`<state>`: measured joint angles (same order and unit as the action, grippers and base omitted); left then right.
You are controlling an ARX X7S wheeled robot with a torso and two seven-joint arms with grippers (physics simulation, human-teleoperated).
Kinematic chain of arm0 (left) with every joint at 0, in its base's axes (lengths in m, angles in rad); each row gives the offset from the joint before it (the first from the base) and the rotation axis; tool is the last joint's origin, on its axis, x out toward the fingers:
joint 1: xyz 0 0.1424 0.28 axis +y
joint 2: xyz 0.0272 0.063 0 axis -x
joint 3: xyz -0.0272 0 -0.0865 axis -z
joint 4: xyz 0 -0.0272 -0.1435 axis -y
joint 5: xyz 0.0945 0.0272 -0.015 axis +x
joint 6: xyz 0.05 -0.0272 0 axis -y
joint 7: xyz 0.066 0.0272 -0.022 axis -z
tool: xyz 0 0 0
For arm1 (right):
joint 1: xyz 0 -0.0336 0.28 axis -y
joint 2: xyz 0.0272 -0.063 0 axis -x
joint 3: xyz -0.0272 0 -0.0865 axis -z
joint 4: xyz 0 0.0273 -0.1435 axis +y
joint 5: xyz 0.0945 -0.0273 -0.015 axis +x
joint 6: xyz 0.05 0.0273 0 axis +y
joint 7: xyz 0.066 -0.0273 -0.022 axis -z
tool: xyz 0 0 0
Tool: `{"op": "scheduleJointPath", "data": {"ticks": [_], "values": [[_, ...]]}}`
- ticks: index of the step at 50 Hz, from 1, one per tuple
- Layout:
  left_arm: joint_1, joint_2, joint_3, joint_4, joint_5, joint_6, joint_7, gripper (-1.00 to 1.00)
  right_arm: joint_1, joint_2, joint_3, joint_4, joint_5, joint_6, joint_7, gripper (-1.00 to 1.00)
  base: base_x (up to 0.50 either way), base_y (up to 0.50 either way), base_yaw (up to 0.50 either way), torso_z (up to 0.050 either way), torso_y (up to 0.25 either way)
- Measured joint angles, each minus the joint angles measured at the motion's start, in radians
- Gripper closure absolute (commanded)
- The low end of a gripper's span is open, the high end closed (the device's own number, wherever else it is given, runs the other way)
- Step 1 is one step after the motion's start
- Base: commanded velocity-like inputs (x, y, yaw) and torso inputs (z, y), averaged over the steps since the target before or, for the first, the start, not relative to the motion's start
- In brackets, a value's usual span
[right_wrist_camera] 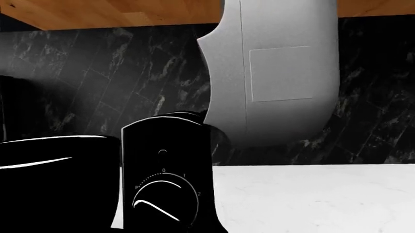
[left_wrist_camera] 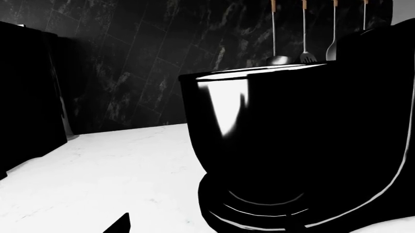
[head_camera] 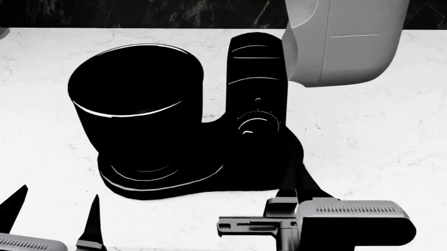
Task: Open the stand mixer head.
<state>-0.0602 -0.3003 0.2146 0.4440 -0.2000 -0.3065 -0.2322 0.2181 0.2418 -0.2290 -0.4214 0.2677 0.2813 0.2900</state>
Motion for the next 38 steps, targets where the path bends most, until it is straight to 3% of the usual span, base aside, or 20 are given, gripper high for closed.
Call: {"op": "scheduleJointPath", "data": {"ticks": [13,38], "values": [[-0.004,-0.002,0.009,-0.012,0.001,0.005,-0.004,-1.0,-0.105,0.031,0.024,-0.05,0.008,-0.078,0.015,1.0,0.0,0.0,0.0,0.0,0.0],[-0.006,-0.009,0.024,-0.022,-0.006,0.013,-0.008,-1.0,-0.131,0.049,0.013,-0.038,0.009,-0.115,0.018,1.0,0.0,0.0,0.0,0.0,0.0]]}}
